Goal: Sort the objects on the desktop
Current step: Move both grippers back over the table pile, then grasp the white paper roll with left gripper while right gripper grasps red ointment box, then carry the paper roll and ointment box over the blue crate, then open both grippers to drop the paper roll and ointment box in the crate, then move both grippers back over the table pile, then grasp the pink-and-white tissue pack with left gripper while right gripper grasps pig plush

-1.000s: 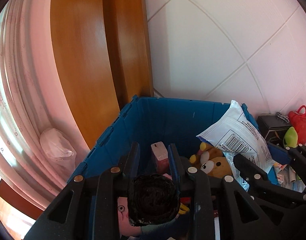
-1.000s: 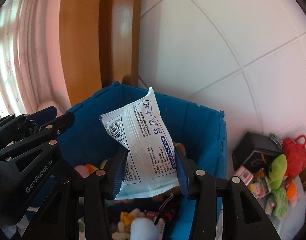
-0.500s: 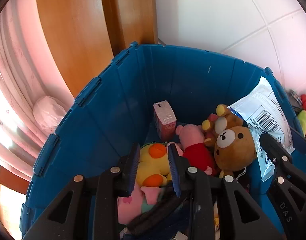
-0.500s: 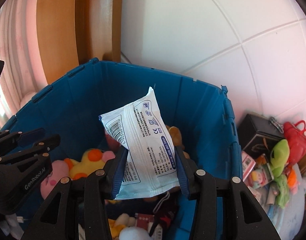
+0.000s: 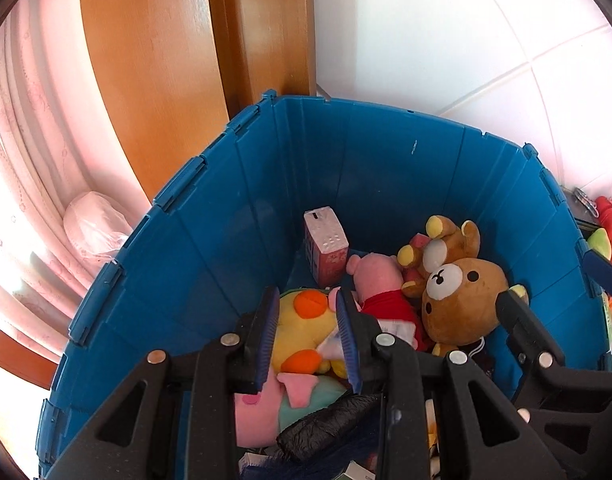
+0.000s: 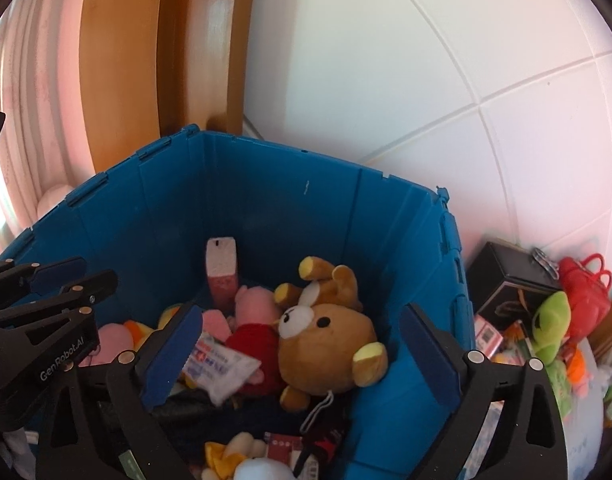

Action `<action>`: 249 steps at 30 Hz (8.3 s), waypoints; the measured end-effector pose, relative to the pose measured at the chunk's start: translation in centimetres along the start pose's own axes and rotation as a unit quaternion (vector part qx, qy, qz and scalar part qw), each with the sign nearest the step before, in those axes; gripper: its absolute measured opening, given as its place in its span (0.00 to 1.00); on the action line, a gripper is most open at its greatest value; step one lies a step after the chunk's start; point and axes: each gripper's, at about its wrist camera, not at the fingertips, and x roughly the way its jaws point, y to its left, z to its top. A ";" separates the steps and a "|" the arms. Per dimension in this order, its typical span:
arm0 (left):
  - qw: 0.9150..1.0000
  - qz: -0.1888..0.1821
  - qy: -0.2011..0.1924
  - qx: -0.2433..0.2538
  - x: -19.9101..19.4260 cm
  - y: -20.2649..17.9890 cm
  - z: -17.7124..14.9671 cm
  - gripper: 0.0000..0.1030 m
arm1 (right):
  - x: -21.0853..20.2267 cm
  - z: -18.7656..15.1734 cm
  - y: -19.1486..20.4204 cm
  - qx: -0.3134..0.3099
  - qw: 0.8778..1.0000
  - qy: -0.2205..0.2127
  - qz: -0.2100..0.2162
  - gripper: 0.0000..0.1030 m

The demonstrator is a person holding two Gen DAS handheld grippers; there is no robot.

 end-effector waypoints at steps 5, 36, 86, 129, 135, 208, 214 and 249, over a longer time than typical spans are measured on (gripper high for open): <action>1.000 0.000 -0.018 -0.002 -1.0 0.0 -0.3 0.28 | -0.5 0.1 -0.1 0.004 1.000 0.004 0.012 1.00; 0.969 -0.031 -0.245 0.024 -23.8 -15.5 -13.5 0.61 | -17.5 -11.8 -19.9 0.058 0.992 -0.089 0.074 1.00; 0.988 -0.090 0.085 0.090 24.6 -46.3 -15.7 0.67 | 21.7 -31.0 -44.5 0.011 0.987 0.147 0.069 1.00; 0.989 -0.121 -0.004 0.083 -3.9 -41.7 -24.7 0.44 | -4.8 -32.6 -40.5 0.060 0.992 0.026 0.104 0.40; 0.988 -0.103 -0.090 0.067 -12.1 -38.0 -23.2 0.44 | -11.7 -29.2 -38.1 0.037 0.991 -0.058 0.119 0.40; 0.984 -0.151 -0.072 0.060 -8.7 -42.1 -18.2 0.76 | -15.1 -29.1 -54.9 0.164 0.983 -0.009 -0.081 1.00; 0.992 -0.108 0.009 0.065 1.3 -46.1 -15.8 0.76 | -9.4 -32.7 -65.5 0.205 0.971 0.054 -0.110 1.00; 0.966 -0.121 0.137 0.183 16.5 -54.0 -18.4 0.76 | 8.4 -33.3 -66.4 0.215 0.954 0.204 0.036 0.91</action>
